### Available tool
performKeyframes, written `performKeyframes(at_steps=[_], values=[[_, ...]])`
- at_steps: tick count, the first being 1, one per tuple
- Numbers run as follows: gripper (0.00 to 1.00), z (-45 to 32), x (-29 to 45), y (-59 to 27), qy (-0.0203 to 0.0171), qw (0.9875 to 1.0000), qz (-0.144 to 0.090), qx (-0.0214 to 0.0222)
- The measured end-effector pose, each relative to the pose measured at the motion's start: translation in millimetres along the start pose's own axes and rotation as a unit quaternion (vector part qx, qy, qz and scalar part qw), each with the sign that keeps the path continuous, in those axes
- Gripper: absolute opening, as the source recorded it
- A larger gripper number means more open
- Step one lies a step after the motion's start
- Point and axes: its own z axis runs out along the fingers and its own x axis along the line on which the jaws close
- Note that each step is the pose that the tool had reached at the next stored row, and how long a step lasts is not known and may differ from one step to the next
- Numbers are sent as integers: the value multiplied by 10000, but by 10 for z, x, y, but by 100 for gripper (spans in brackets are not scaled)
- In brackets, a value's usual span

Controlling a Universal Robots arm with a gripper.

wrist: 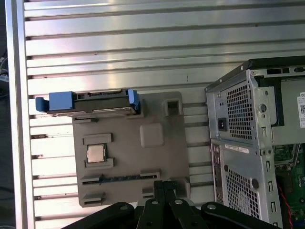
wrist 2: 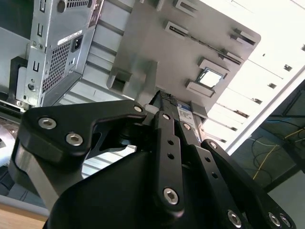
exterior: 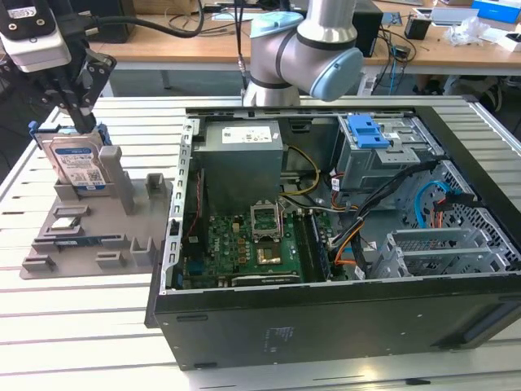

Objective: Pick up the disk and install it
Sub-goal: 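Reach for the disk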

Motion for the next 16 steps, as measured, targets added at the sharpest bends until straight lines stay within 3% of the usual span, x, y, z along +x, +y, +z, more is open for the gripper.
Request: performKeyframes(at_steps=[4,16], values=[[10,-2,80,-6,0,10000,0,0],[10,-6,225,-17,0,10000,0,0]])
